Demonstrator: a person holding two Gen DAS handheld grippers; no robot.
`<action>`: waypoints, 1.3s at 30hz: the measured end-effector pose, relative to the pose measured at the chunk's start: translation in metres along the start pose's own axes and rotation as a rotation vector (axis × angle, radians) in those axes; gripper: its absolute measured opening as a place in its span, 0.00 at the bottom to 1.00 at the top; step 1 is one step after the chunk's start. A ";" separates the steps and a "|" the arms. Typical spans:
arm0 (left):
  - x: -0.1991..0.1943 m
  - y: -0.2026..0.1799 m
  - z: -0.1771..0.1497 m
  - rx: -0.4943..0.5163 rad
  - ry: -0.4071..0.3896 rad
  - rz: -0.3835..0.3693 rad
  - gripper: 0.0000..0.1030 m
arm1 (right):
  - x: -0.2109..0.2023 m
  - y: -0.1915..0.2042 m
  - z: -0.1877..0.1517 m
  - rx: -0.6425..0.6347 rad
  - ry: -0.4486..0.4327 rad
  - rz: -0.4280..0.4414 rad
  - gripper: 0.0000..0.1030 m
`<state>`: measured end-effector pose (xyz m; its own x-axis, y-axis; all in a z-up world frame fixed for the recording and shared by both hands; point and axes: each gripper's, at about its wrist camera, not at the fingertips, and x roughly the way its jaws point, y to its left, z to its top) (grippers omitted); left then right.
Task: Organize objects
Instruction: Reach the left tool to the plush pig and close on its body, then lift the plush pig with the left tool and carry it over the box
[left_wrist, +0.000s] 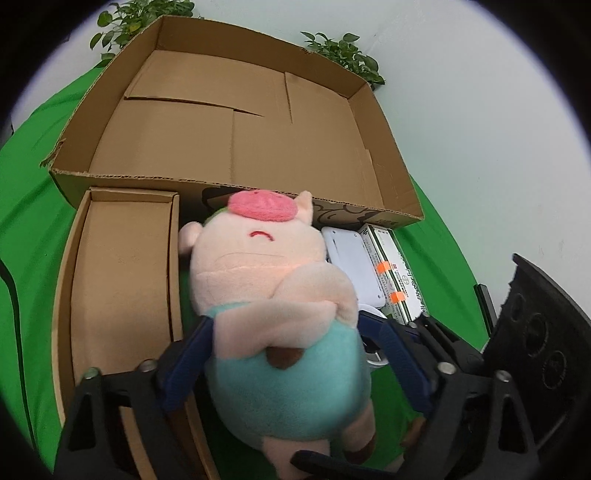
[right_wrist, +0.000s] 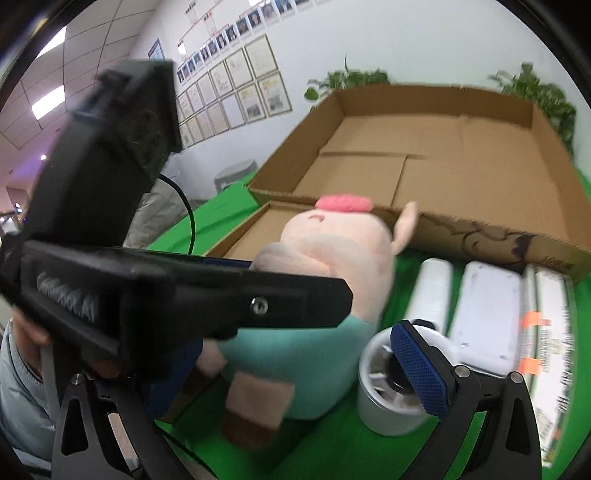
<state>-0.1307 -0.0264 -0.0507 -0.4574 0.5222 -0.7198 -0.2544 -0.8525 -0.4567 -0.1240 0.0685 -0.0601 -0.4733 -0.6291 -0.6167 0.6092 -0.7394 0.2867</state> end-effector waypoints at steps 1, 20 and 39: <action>-0.002 0.003 0.000 -0.013 0.001 -0.005 0.74 | 0.003 0.000 0.001 0.001 0.005 0.008 1.00; -0.010 -0.013 -0.032 -0.034 0.042 0.010 0.68 | -0.003 0.018 -0.010 -0.005 0.058 0.035 0.97; -0.024 -0.029 -0.024 0.033 -0.015 0.028 0.50 | -0.016 0.029 -0.014 -0.064 0.019 -0.081 0.68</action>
<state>-0.0922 -0.0135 -0.0329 -0.4770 0.4983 -0.7240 -0.2696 -0.8670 -0.4190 -0.0901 0.0601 -0.0521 -0.5111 -0.5624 -0.6500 0.6086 -0.7708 0.1884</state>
